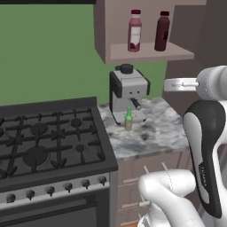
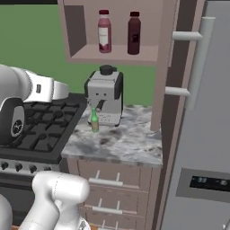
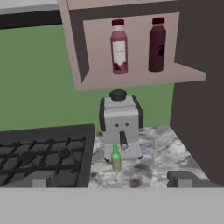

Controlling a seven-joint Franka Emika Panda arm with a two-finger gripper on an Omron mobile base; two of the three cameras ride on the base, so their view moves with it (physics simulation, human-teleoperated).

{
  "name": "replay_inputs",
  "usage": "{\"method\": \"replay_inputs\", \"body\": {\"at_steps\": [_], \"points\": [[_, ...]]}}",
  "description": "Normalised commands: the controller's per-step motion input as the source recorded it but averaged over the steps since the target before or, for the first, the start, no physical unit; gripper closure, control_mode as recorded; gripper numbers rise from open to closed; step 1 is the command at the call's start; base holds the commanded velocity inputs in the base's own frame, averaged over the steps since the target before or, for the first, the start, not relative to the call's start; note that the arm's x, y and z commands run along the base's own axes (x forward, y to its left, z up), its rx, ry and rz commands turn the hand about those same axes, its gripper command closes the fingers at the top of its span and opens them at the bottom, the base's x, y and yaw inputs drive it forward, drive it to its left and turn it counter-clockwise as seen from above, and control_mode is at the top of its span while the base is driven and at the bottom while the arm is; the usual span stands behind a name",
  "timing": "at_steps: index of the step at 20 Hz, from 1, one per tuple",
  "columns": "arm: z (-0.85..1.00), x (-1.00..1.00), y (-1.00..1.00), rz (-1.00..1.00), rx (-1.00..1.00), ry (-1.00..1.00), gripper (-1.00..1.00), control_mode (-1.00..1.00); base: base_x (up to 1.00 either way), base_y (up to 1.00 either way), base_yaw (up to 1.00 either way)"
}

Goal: Sort all alcoholic drinks to one cabinet, and non-alcoholic drinks to the other.

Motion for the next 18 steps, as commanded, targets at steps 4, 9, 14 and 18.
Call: {"method": "replay_inputs", "body": {"at_steps": [4,9,14,18], "points": [[0.00,0.00,0.00,0.00,0.00,0.00,-1.00,1.00,0.33,0.21,-0.01],[0.00,0.00,0.00,0.00,0.00,0.00,-1.00,1.00,0.30,0.19,-0.01],[0.00,0.00,0.00,0.00,0.00,0.00,-1.00,1.00,0.29,0.18,-0.01],[0.00,0.00,0.00,0.00,0.00,0.00,-1.00,1.00,0.25,0.16,-0.01]]}}
